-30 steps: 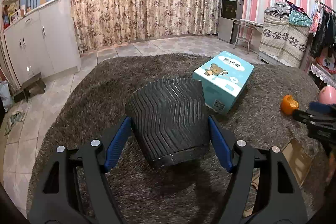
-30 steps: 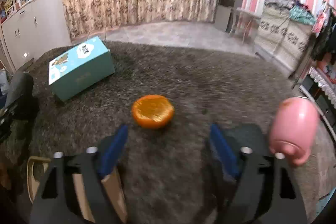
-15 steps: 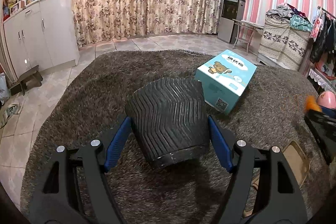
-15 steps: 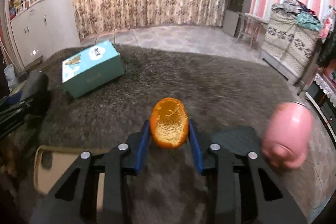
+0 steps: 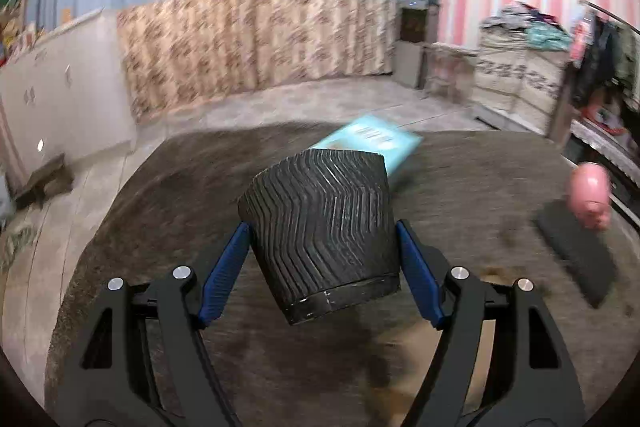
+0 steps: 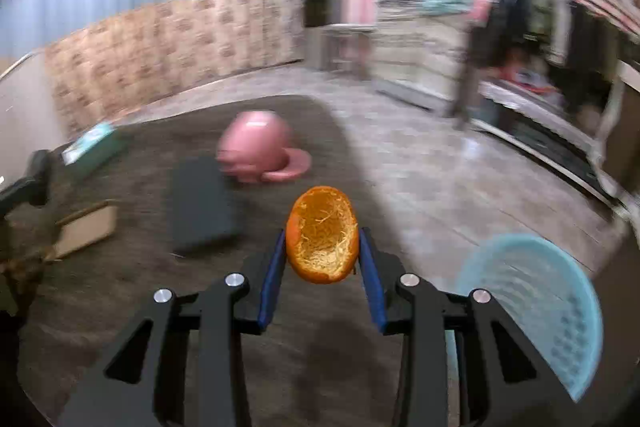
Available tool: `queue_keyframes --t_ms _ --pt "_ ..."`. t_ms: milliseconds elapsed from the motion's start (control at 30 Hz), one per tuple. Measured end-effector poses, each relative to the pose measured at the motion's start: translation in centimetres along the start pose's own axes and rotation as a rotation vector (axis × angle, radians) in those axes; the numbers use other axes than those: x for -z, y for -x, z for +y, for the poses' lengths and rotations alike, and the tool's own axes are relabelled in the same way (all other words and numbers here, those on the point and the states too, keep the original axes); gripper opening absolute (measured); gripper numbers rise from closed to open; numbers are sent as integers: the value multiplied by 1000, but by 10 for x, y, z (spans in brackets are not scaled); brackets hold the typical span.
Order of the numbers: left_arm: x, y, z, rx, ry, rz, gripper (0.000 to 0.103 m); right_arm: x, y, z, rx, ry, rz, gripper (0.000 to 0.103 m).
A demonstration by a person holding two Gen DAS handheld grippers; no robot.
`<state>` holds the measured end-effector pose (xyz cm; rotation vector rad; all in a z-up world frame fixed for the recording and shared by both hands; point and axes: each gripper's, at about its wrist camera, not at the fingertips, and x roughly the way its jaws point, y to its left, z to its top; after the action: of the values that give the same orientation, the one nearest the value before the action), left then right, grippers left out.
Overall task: Collect trash
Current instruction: 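Carry tube and orange peel over the blue basket and open both tools to drop them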
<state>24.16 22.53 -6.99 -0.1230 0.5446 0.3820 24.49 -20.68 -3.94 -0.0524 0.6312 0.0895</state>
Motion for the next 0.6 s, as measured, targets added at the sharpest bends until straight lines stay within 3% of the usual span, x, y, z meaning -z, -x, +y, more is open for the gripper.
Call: queue_keyframes --t_ms 100,167,367,600 --pt "-4 28 -47 80 -22 -36 72 13 14 -52 55 -125 -3 37" --pt "-3 45 -80 174 -9 -36 72 18 23 -79 107 -169 -20 37" --pt "0 89 -196 385 -66 -32 72 26 36 -130 263 -201 -55 37" --pt "20 143 -333 569 -242 -68 72 39 48 -190 333 -292 -87 37"
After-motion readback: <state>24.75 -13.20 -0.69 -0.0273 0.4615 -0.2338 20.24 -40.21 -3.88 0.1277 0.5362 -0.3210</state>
